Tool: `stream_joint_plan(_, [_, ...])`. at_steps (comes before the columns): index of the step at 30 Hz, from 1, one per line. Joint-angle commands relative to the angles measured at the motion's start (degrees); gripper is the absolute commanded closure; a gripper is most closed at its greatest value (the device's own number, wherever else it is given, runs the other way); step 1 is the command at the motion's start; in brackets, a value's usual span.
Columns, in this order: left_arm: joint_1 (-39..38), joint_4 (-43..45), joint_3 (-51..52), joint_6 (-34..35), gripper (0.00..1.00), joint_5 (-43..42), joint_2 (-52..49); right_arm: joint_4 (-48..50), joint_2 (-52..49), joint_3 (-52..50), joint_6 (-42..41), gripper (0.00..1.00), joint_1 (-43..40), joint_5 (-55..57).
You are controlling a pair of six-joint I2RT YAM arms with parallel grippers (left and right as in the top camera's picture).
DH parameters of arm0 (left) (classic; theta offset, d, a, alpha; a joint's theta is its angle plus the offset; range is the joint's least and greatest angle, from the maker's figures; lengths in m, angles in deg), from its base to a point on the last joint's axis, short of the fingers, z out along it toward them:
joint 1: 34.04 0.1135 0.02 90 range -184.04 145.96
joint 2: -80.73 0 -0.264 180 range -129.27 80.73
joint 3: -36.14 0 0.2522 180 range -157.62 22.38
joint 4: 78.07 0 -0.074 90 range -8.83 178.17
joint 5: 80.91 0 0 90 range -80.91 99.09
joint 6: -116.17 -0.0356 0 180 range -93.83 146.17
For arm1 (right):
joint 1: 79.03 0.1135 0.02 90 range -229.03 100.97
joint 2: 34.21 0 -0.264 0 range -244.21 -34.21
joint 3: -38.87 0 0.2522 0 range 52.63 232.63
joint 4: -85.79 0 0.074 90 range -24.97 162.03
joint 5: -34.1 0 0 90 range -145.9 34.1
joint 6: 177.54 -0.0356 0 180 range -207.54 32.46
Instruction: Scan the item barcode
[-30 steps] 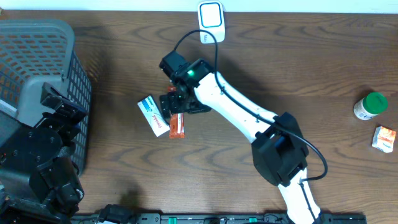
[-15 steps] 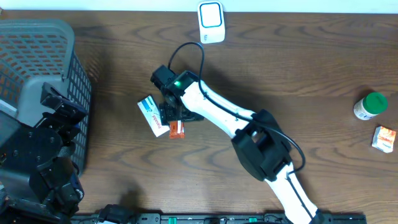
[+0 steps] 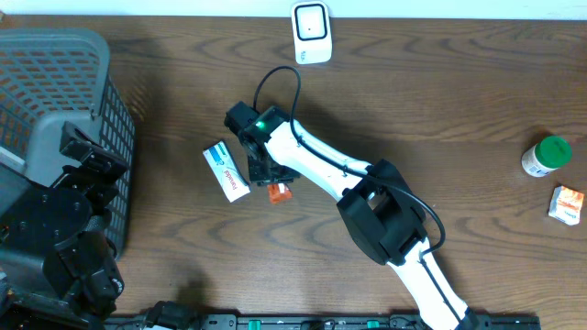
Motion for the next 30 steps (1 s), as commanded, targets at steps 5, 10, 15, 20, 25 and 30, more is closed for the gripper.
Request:
stream_joint_plan(5, [0.35, -0.02, 0.15, -0.76, 0.00, 0.70, 0.00, -10.99, -0.87, 0.15, 10.88, 0.75, -0.04, 20.74])
stream_joint_plan(10, [0.35, -0.02, 0.15, -0.76, 0.00, 0.70, 0.00, -16.68, -0.76, 0.15, 11.19, 0.63, -0.02, 26.21])
stream_joint_plan(15, [0.35, -0.02, 0.15, -0.76, 0.00, 0.70, 0.00, -17.00, 0.48, 0.17, 12.85, 0.44, -0.57, 15.56])
stream_joint_plan(20, [0.35, -0.02, 0.15, -0.76, 0.00, 0.70, 0.00, -16.76, 5.20, 0.17, 16.06, 0.43, -3.28, 2.71])
stream_joint_plan(25, [0.35, -0.02, 0.15, -0.76, 0.00, 0.70, 0.00, -15.91, 11.54, 0.17, 22.56, 0.39, -9.33, -5.09])
stream_joint_plan(30, [0.35, -0.02, 0.15, -0.76, 0.00, 0.70, 0.00, -16.02, 15.91, 0.15, 35.91, 0.21, -19.41, -14.16])
